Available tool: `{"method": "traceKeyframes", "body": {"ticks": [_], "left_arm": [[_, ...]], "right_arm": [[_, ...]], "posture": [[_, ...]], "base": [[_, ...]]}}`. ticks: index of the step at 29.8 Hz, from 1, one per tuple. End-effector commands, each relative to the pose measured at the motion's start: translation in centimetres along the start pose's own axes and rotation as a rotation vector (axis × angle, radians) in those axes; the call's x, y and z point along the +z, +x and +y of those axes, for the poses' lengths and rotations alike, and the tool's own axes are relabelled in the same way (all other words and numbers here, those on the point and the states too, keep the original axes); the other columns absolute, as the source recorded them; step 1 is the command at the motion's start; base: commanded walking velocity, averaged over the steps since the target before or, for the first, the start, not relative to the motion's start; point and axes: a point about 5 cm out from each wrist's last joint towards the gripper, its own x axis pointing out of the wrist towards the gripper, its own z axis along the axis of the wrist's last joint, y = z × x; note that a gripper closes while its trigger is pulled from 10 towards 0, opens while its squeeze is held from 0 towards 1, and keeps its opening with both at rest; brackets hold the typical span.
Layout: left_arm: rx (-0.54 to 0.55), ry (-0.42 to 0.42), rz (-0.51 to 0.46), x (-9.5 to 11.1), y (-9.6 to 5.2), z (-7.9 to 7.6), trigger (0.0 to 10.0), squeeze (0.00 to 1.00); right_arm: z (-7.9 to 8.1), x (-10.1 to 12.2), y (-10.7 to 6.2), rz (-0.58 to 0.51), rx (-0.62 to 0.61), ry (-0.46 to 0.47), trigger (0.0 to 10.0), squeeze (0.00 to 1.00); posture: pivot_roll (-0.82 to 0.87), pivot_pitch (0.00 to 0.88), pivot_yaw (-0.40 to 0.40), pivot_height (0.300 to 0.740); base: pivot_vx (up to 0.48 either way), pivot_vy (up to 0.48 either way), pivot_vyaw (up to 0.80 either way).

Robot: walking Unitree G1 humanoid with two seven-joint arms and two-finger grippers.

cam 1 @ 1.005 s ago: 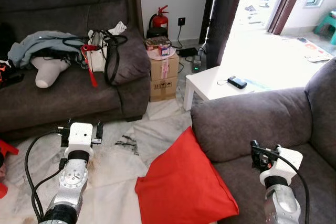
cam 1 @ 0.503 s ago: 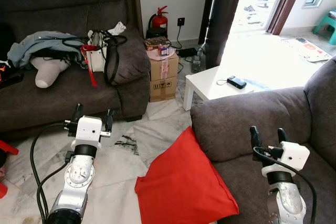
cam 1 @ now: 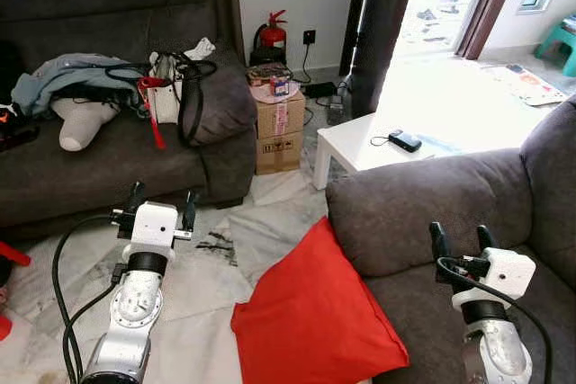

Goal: Move the pillow to the sofa from floor

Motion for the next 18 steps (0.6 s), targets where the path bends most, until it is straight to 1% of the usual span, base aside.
{"method": "traceKeyframes", "body": {"ticks": [1,8,18], "left_arm": [[-0.012,-0.005,0.000,0.31,0.08,-0.18,10.0,0.00],[-0.022,-0.004,0.002,0.48,0.29,-0.23,10.0,0.00],[-0.039,-0.002,0.000,0.64,0.36,-0.38,10.0,0.00]], "right_arm": [[-0.11,0.52,0.12,-0.013,-0.004,0.000,10.0,0.00],[0.09,0.85,0.24,-0.021,0.002,0.003,10.0,0.00],[0.46,0.61,-0.06,-0.008,0.025,0.003,10.0,0.00]], "posture": [[-0.03,0.000,-0.008,0.740],[-0.04,0.000,-0.002,0.740],[-0.04,0.000,0.004,0.740]], "base": [[0.000,0.000,0.00],[0.000,0.000,0.00],[0.000,0.000,0.00]]}}
